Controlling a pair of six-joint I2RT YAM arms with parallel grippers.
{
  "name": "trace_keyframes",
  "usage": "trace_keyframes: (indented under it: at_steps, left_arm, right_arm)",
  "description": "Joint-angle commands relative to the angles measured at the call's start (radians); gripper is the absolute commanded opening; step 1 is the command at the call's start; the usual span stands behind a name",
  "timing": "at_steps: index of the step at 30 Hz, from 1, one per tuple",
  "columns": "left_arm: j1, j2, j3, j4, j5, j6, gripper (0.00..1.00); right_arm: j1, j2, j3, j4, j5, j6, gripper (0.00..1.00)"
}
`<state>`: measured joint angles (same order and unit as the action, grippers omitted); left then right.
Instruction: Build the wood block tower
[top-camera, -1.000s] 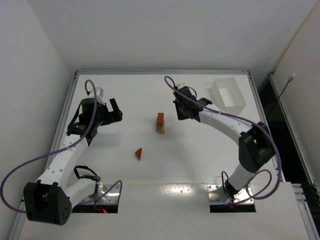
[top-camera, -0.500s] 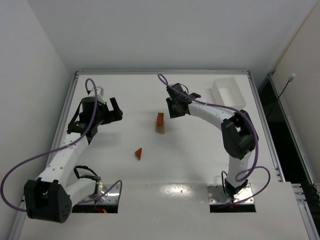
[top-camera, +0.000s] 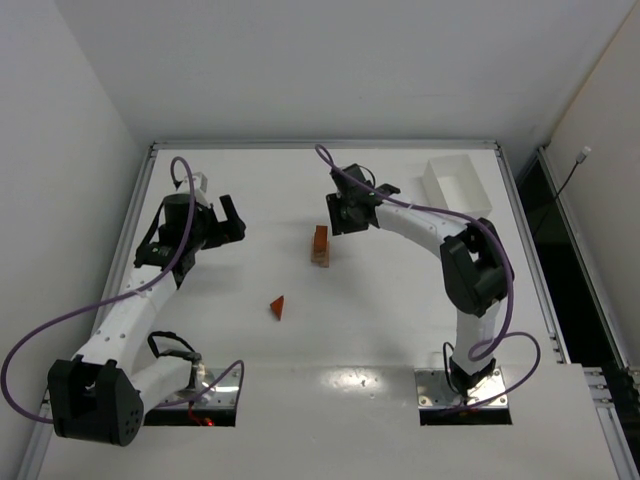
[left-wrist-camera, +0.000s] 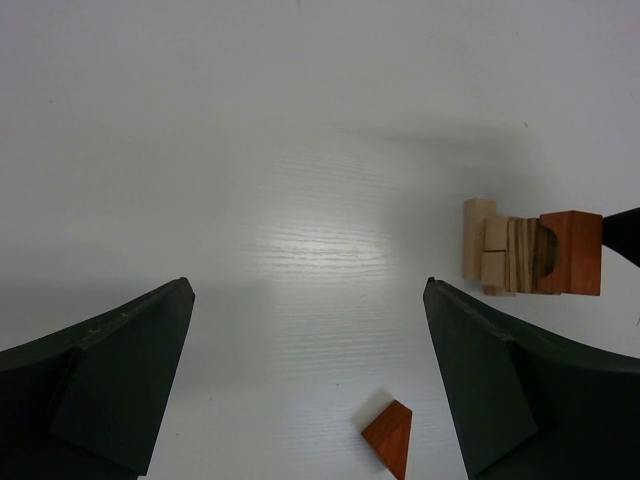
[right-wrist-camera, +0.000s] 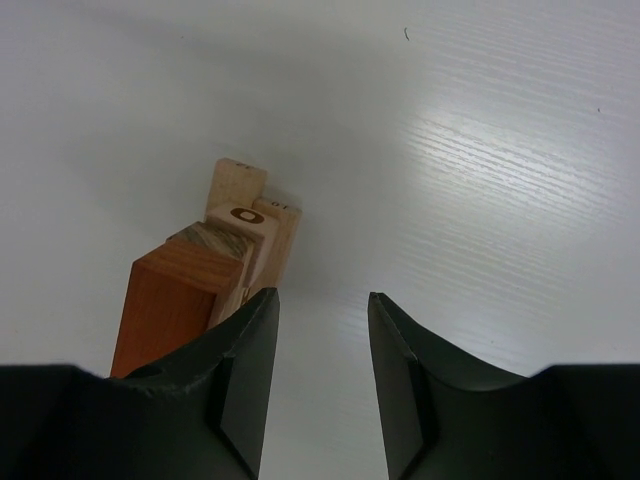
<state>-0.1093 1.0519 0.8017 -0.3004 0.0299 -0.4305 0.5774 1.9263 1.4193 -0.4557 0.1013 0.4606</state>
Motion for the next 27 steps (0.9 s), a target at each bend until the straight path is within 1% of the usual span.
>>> trace_keyframes:
  at_steps: [1,2,3,6,8,11,24,25,26,27]
  left_arm:
    - [0.01,-0.001,0.037,0.029,-0.001,-0.001,1.0]
    - [0.01,-0.001,0.037,0.029,-0.001,-0.001,1.0]
    - [0.01,-0.001,0.037,0.029,-0.001,-0.001,1.0]
    - [0.01,-0.001,0.037,0.029,-0.001,-0.001,1.0]
    - [0.01,-0.001,0.037,0.029,-0.001,-0.001,1.0]
    - [0.01,-0.001,0.037,0.029,-0.001,-0.001,1.0]
    - [0.01,-0.001,0.028,0.038,-0.001,-0.001,1.0]
    - [0.01,-0.01,0.028,0.038,-0.001,-0.001,1.0]
    - [0.01,-0.01,0.028,0.038,-0.001,-0.001,1.0]
    - [0.01,-0.01,0.019,0.029,-0.001,0.009,1.0]
  right_arm:
    - [-0.005,0.013,0.044,0.034,-0.022,0.018,0.38]
    - [-0.005,0.013,0.044,0.034,-0.022,0.018,0.39]
    - [-0.005,0.013,0.044,0.034,-0.022,0.018,0.43]
    - [-0.005,0.013,0.044,0.034,-0.031,0.018,0.45]
    - [-0.005,0.013,0.044,0.034,-0.031,0.018,0.51]
    - [-0.005,0.013,0.044,0.034,-0.04,0.027,0.53]
    - [-0.005,0.004,0.024,0.043,-0.04,0.036,0.56]
    - [-0.005,-0.007,0.024,0.043,-0.025,0.036,0.54]
    - [-0.005,-0.007,0.014,0.043,-0.015,0.036,0.49]
    - [-0.005,-0.024,0.001,0.043,-0.002,0.036,0.48]
